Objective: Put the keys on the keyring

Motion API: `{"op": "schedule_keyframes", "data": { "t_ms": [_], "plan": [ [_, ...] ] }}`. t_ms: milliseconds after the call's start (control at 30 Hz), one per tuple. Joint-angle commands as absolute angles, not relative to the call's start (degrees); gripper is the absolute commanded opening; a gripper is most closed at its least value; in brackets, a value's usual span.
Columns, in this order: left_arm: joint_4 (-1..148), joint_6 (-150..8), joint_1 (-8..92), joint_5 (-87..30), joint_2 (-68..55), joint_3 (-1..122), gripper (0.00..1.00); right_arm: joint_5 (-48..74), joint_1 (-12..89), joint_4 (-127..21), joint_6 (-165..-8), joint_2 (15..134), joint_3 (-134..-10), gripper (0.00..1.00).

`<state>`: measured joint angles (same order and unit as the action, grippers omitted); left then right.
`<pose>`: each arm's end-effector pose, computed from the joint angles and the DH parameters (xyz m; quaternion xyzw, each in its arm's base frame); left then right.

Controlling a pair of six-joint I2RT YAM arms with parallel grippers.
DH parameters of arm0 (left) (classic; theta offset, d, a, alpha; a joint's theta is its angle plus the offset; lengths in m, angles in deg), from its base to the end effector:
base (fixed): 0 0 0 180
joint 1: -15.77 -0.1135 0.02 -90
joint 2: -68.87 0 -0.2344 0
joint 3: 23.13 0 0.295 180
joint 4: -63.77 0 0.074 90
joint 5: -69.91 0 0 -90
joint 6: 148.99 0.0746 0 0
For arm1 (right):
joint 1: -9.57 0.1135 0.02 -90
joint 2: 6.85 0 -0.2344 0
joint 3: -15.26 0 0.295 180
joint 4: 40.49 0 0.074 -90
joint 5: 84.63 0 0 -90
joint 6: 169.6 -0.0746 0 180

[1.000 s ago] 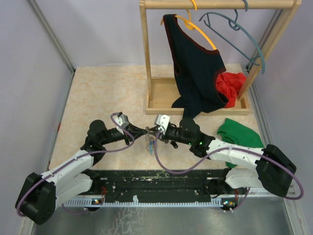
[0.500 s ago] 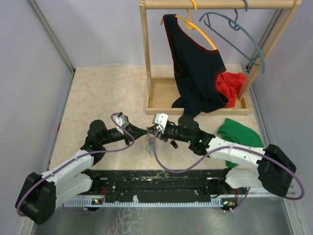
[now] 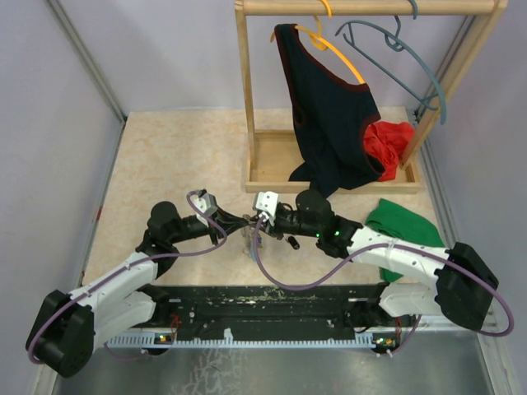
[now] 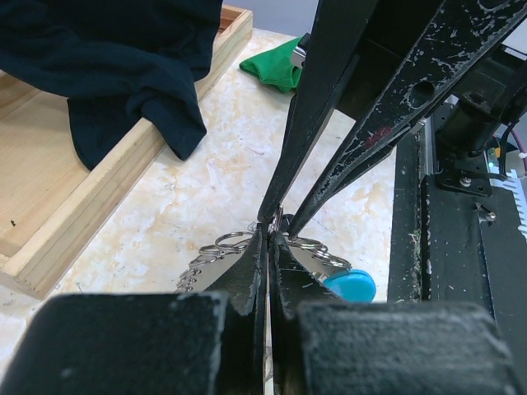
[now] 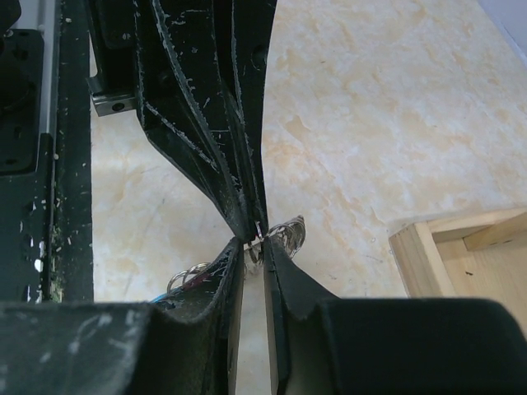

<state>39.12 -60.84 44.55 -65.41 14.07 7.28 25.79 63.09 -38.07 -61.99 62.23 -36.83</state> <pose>0.2199 -0.1813 0.1838 0.4171 0.5696 -0.4349 0.5590 0.1917 0.3031 0.2100 -0.5410 0.5702 0.3190 0.5295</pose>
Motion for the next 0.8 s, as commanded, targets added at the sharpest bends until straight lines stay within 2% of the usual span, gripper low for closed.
{"op": "schedule_keyframes", "data": {
  "t_ms": [0, 333, 567, 767],
  "plan": [
    [36.65, -60.31, 44.60, -66.66, 15.17, 7.50, 0.01, 27.07, 63.56, -39.79, -60.97, 62.75, -39.85, 0.16],
    [36.74, -59.96, 44.60, -67.51, 15.35, 7.42, 0.01, 28.83, 62.32, -43.47, -60.20, 62.78, -41.17, 0.10],
    [37.01, -59.71, 44.60, -67.55, 15.21, 7.50, 0.01, 30.33, 61.71, -46.65, -59.76, 60.39, -42.28, 0.20],
    [36.92, -59.60, 44.60, -68.03, 14.81, 7.81, 0.01, 29.56, 61.60, -48.33, -58.76, 60.63, -43.25, 0.21]
  ]
}}
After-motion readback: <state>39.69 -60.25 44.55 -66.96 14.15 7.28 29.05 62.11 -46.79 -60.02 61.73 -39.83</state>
